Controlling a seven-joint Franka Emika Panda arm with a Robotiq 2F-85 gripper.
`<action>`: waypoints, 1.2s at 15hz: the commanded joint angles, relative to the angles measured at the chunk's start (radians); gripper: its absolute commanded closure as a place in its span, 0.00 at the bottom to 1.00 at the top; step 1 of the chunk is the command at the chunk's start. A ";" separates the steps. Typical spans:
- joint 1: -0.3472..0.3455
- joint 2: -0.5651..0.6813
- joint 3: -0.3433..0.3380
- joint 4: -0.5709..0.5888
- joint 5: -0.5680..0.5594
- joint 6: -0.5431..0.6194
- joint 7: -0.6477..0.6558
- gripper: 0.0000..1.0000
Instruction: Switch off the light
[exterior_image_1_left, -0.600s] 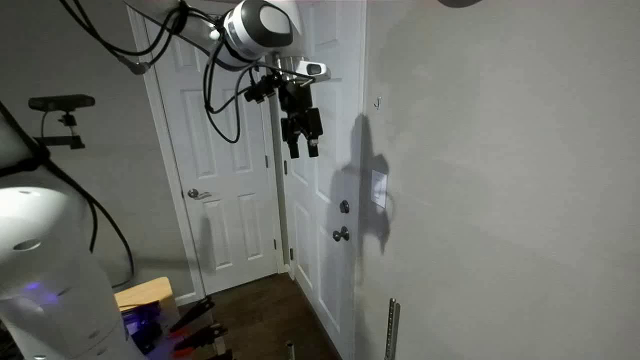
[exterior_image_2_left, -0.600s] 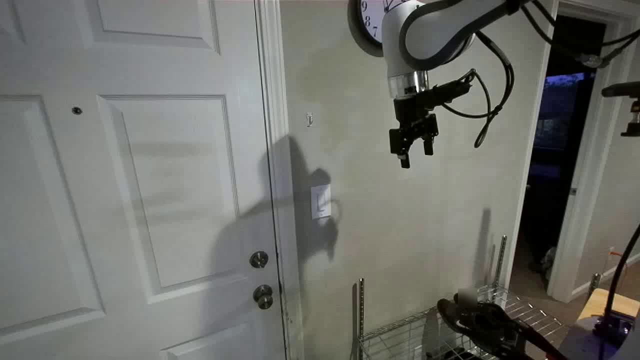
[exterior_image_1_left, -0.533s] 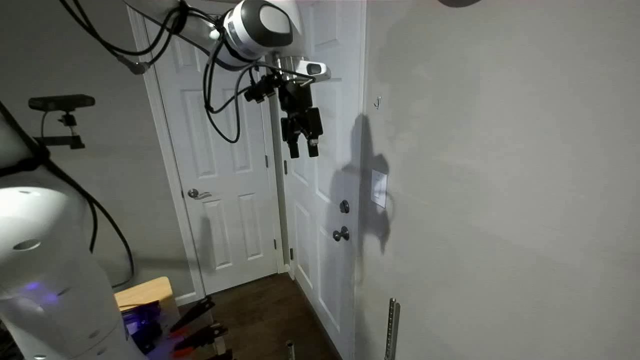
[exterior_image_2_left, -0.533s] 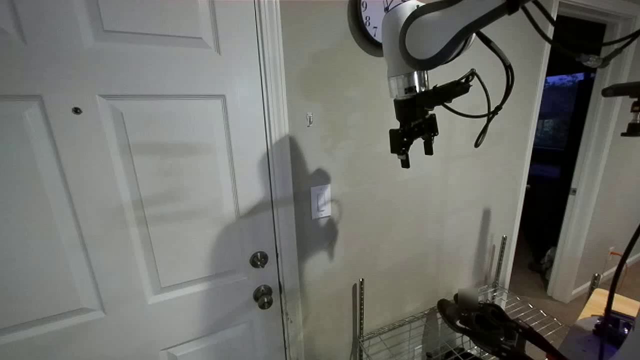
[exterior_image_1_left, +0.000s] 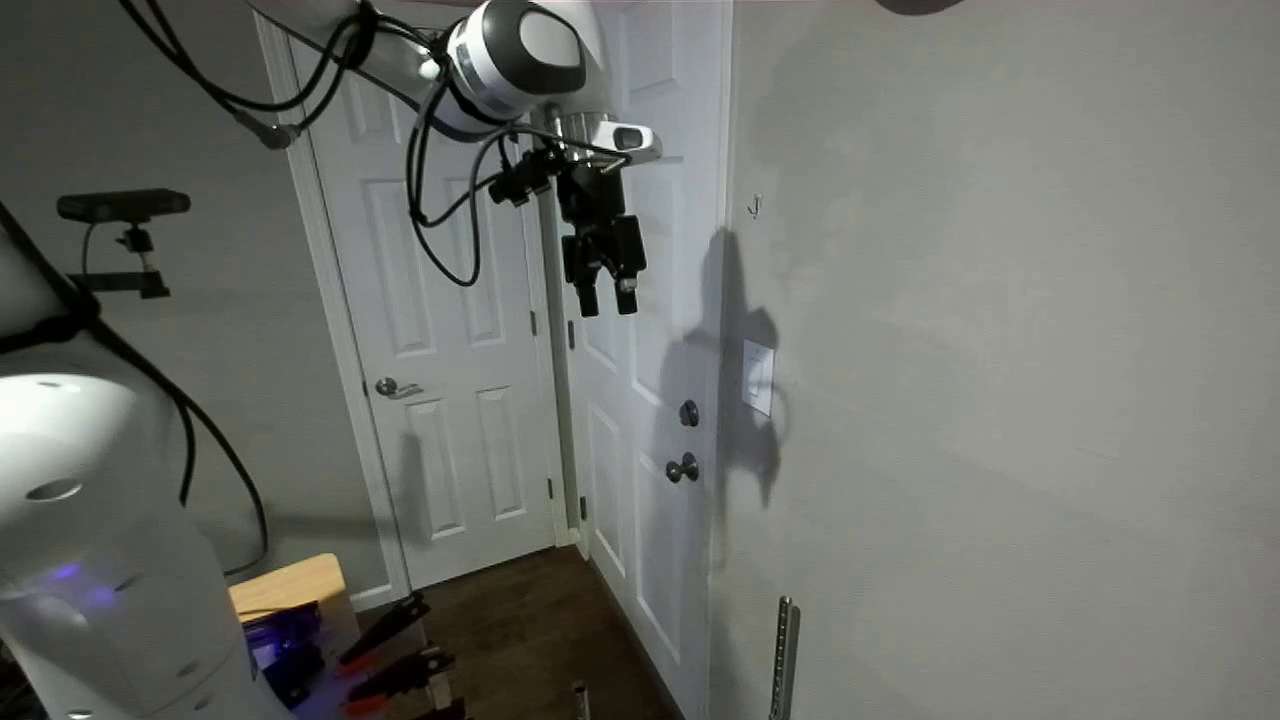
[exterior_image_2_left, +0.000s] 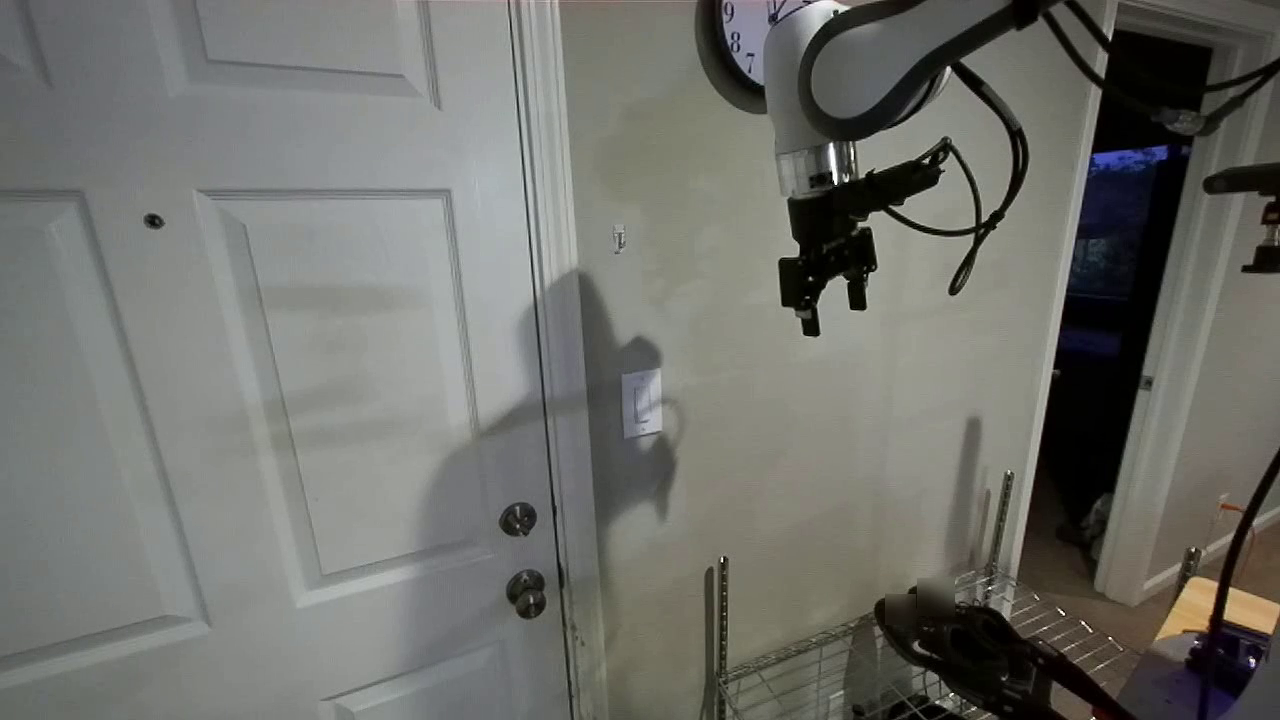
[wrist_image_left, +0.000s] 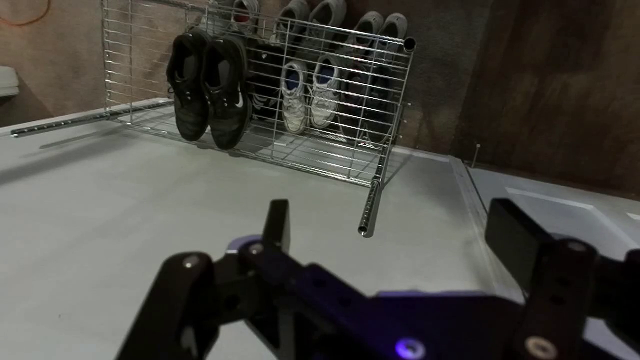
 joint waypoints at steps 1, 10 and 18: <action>0.026 0.014 -0.022 0.002 -0.003 0.006 0.009 0.00; 0.035 0.245 -0.025 0.057 -0.041 0.319 0.161 0.00; 0.121 0.470 -0.095 0.183 -0.132 0.481 0.346 0.00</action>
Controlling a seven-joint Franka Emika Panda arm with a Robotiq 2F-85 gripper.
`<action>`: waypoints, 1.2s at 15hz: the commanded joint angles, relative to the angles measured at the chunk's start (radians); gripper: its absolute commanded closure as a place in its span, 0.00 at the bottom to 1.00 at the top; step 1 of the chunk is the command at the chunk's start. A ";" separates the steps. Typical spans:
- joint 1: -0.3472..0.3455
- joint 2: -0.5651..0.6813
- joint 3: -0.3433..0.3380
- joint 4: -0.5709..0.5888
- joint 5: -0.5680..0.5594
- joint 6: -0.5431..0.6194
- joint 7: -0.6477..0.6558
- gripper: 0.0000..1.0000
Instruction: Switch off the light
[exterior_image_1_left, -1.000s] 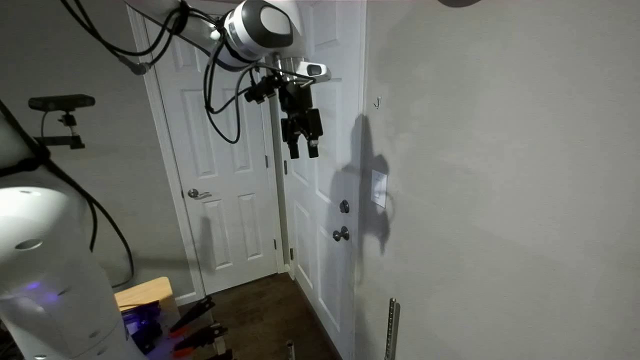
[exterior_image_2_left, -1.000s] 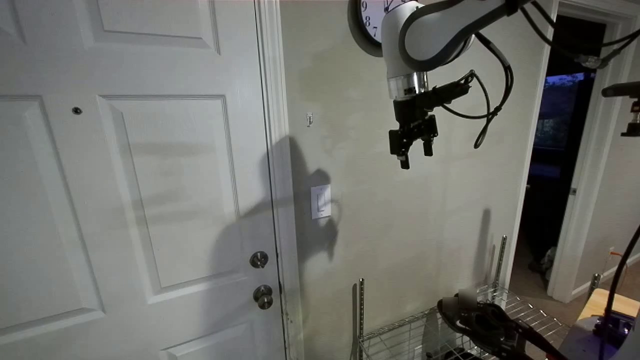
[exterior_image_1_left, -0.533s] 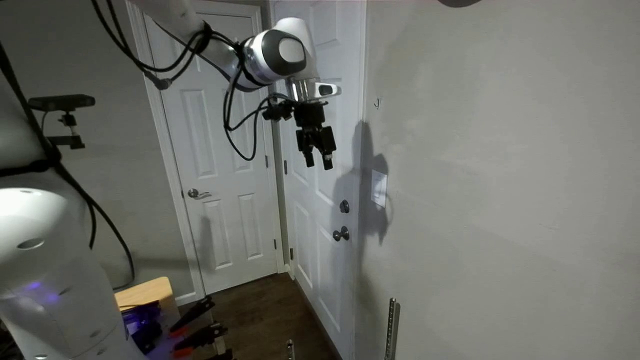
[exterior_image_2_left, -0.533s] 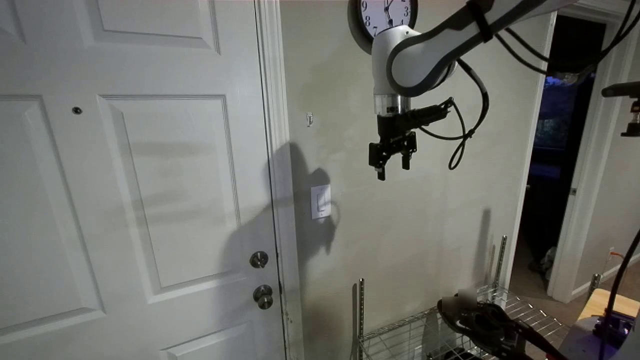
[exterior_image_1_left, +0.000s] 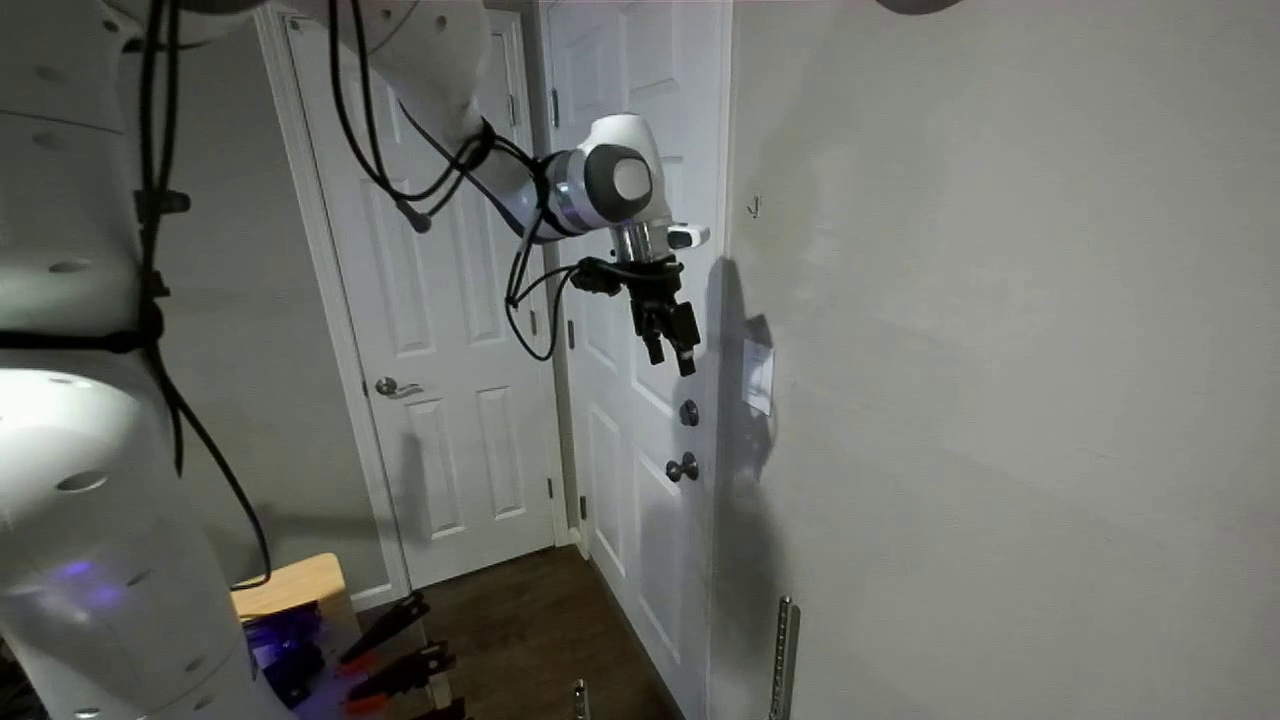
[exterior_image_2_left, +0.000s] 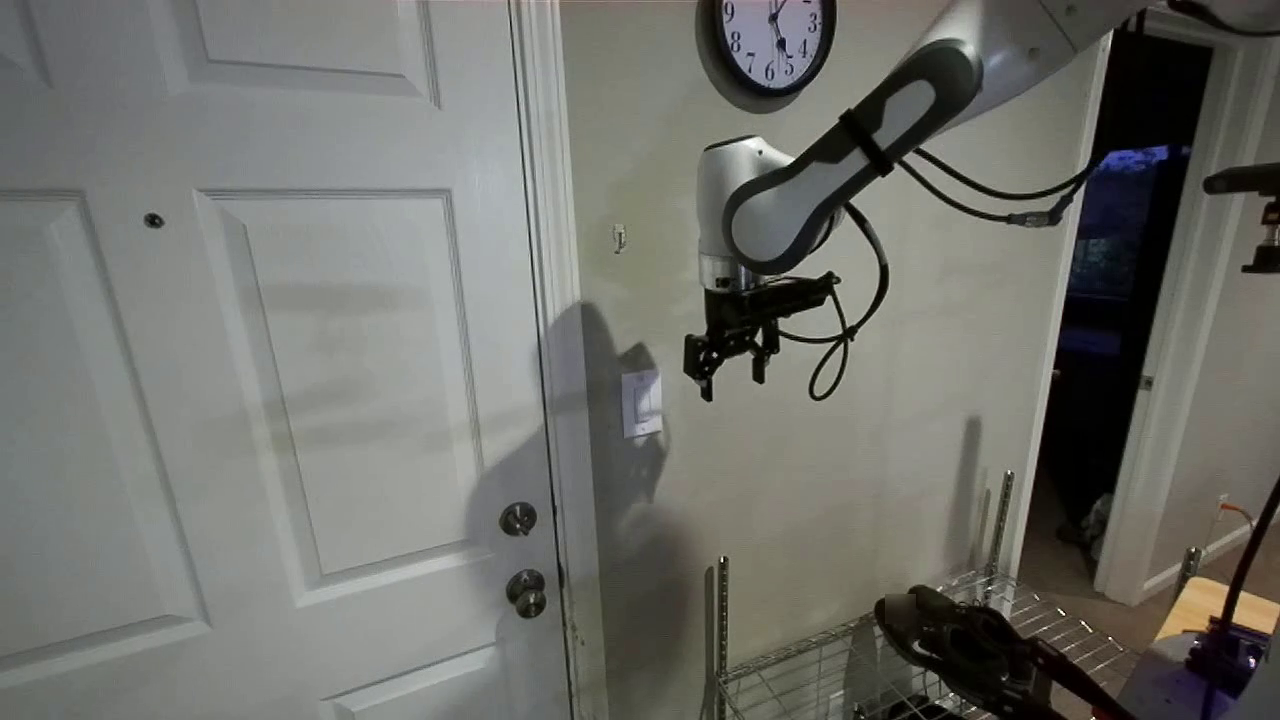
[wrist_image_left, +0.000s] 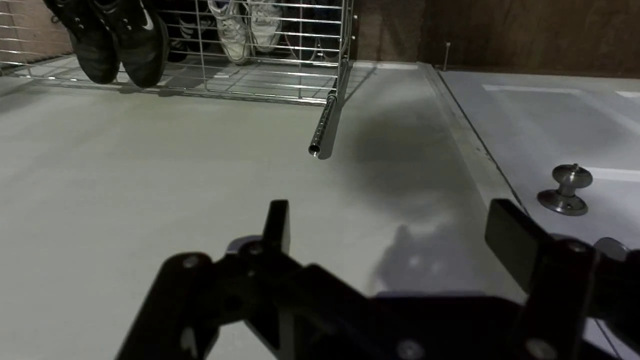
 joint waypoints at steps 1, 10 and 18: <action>0.058 0.086 -0.054 0.067 -0.070 0.069 0.115 0.00; 0.140 0.187 -0.142 0.147 -0.158 0.093 0.254 0.00; 0.140 0.185 -0.142 0.147 -0.159 0.093 0.254 0.00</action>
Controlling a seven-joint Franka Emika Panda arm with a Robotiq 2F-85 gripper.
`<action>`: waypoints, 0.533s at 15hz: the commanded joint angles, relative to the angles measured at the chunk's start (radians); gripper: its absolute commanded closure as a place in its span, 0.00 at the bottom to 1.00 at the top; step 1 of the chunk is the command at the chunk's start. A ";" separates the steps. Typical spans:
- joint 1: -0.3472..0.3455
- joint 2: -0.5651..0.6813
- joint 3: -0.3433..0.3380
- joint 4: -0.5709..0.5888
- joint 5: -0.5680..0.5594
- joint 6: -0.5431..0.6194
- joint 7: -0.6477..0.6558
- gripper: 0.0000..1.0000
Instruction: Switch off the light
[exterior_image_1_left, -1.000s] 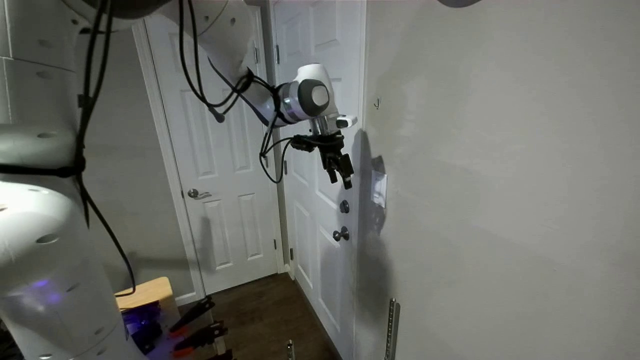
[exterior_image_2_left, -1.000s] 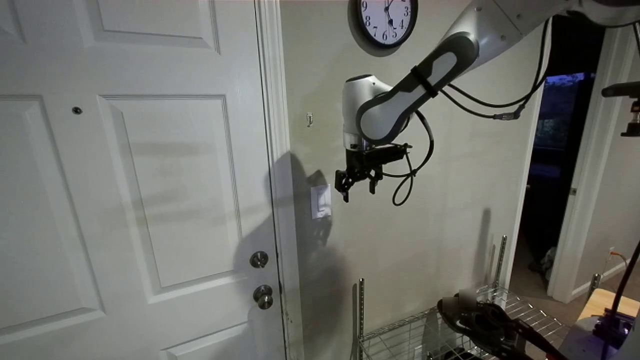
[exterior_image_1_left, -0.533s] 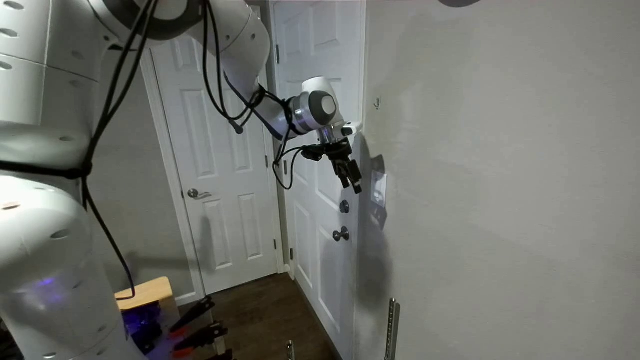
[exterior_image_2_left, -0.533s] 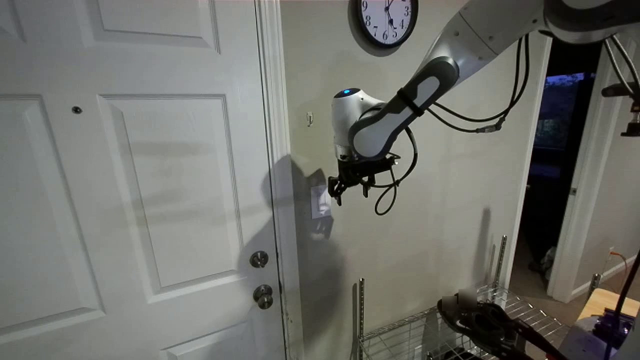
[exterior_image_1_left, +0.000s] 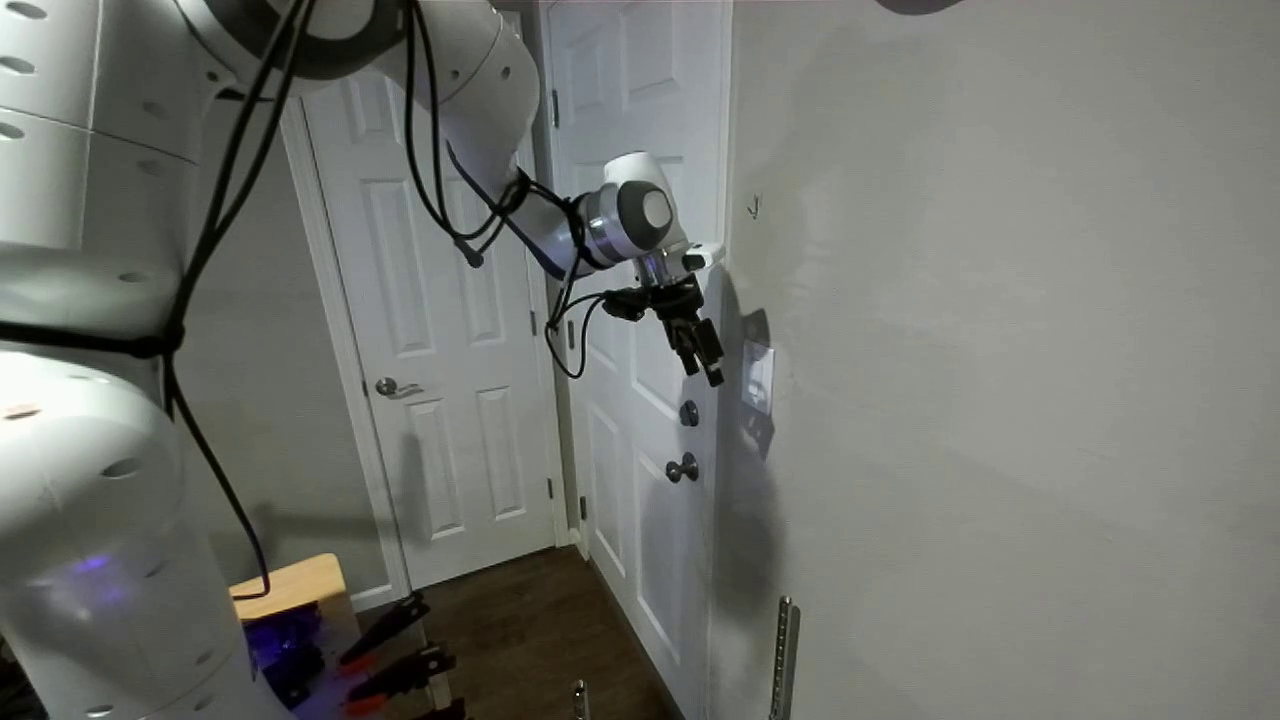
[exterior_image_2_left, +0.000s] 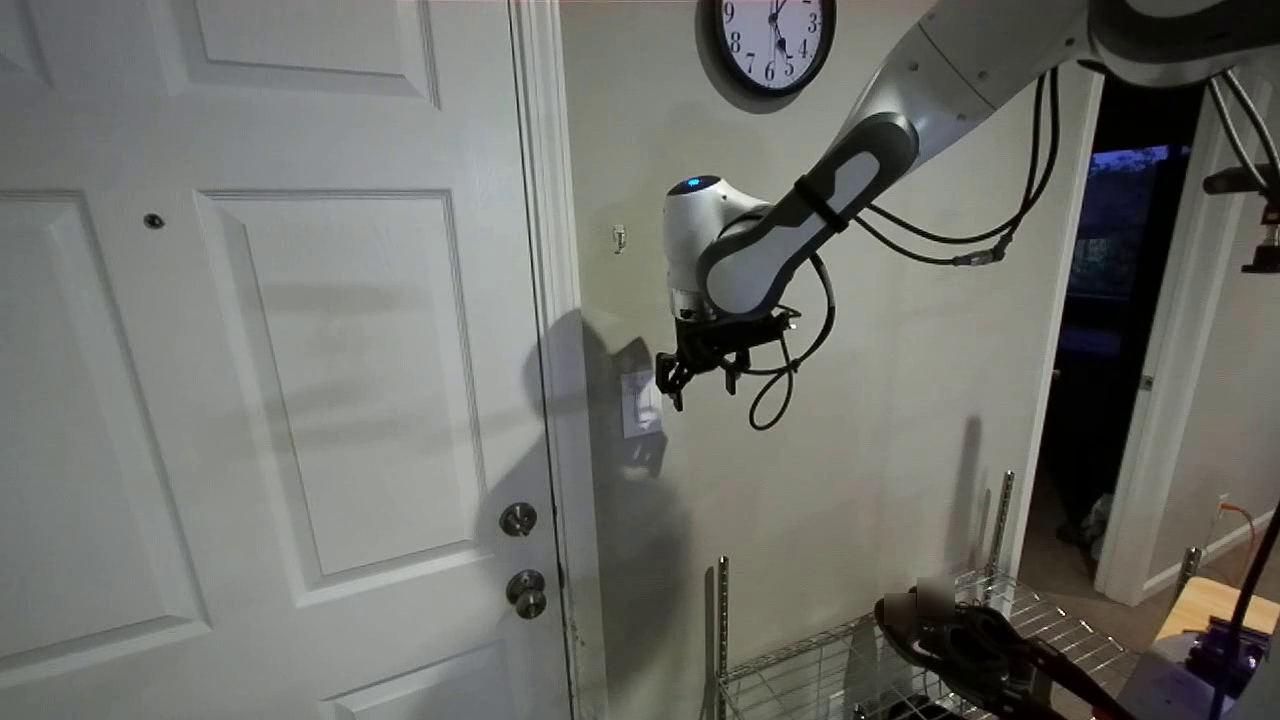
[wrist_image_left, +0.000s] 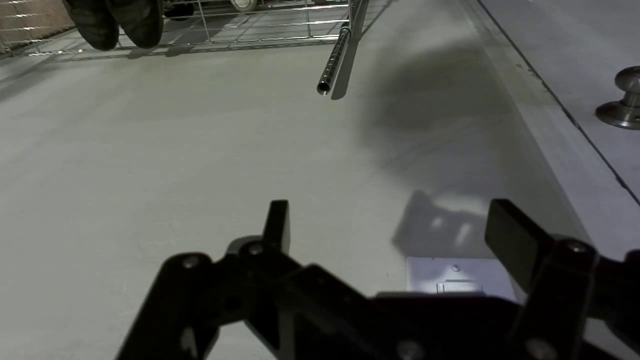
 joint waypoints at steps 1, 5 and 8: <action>0.013 0.000 -0.014 0.001 0.008 0.000 -0.006 0.00; 0.011 0.008 -0.015 0.002 0.014 0.023 0.003 0.00; 0.001 0.025 -0.003 0.005 0.066 0.060 -0.014 0.00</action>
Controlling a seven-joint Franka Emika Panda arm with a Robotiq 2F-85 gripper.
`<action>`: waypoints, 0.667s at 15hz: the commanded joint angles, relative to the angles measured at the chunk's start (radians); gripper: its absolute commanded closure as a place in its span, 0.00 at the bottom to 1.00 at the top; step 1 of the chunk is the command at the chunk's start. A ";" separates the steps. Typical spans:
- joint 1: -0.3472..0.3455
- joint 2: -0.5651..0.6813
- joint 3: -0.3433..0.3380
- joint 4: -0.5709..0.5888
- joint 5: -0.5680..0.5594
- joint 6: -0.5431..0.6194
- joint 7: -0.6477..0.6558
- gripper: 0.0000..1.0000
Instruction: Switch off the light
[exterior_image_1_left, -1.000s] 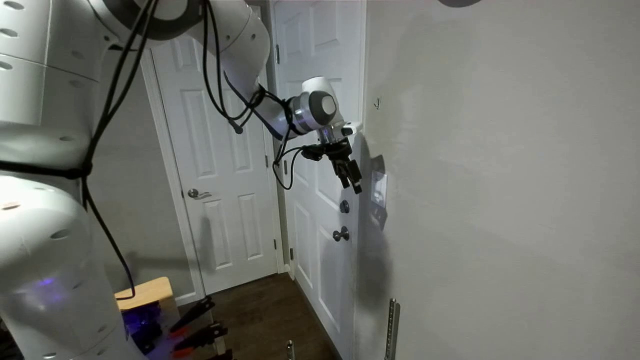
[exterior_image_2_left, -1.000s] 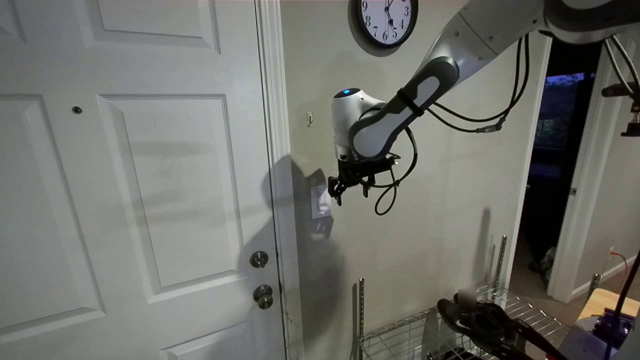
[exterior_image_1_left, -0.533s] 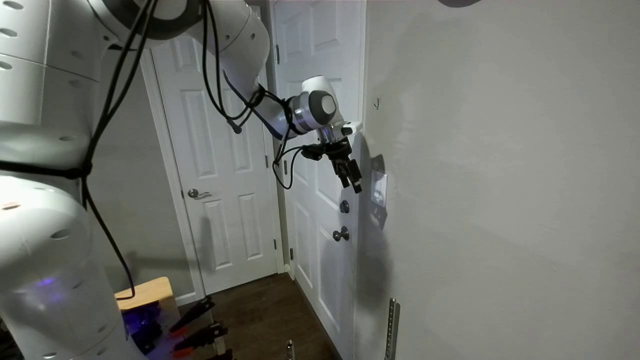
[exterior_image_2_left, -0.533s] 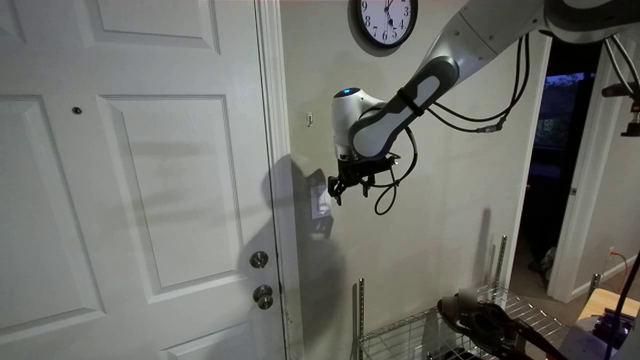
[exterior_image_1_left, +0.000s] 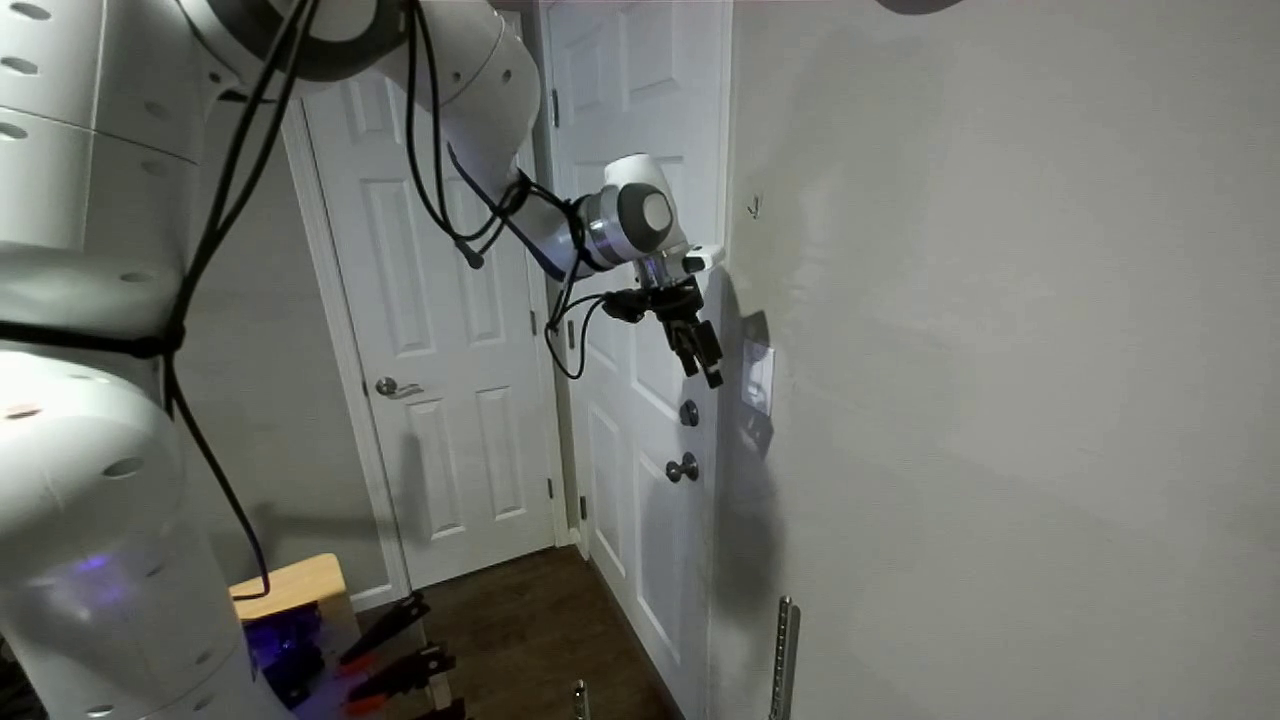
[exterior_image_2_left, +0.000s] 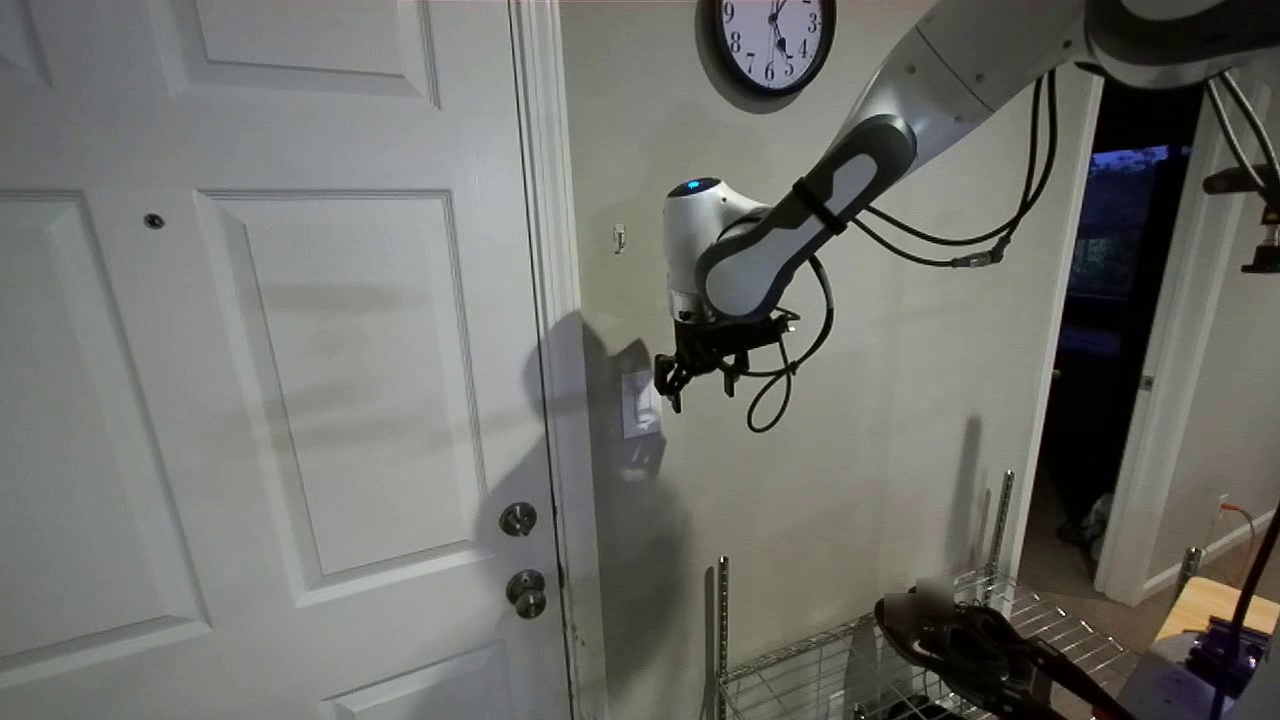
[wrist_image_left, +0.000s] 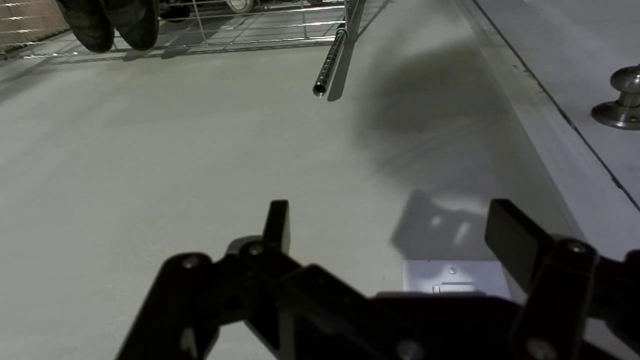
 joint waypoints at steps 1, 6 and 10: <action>-0.004 0.025 0.003 0.006 0.078 0.066 -0.016 0.00; 0.009 0.063 0.000 0.011 0.151 0.159 -0.012 0.00; 0.027 0.096 -0.016 0.011 0.151 0.230 -0.008 0.33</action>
